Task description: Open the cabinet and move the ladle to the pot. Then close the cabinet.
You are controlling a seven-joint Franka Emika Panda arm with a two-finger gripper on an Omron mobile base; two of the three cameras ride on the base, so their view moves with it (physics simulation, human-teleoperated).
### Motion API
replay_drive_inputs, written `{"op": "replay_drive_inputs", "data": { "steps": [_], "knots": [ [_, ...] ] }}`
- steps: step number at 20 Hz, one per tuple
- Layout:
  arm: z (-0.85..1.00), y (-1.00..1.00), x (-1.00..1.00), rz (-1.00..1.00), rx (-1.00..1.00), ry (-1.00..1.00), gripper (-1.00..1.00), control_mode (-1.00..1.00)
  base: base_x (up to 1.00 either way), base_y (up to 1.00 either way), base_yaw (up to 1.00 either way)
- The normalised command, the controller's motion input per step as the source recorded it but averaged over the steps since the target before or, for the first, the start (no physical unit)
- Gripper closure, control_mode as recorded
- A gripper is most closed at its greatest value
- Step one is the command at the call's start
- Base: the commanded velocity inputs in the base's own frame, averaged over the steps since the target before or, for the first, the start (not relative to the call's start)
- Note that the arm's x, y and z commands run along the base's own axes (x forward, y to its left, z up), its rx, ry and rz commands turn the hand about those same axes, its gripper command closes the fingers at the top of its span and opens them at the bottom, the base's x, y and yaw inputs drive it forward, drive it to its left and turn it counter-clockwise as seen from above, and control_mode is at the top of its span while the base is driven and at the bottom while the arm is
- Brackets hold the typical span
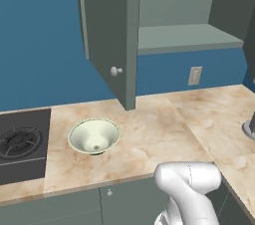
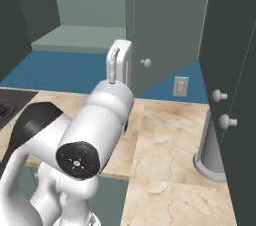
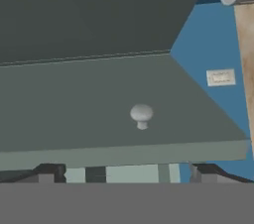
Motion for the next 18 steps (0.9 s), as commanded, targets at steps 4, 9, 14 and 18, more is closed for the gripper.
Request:
{"op": "replay_drive_inputs", "data": {
  "steps": [4,9,14,18],
  "knots": [
    [0.0,-0.1,0.55,0.0,0.0,0.0,-1.0,-1.0,0.0,0.0,0.0],
    [0.0,0.0,0.57,0.03,0.0,-0.02,-1.0,-1.0,0.0,0.0,0.0],
    [0.0,0.0,0.47,0.09,0.0,-0.1,-1.0,-1.0,0.0,0.0,0.0],
    [0.0,0.0,0.4,0.13,0.0,-0.14,-1.0,-1.0,0.0,0.0,0.0]
  ]
}}
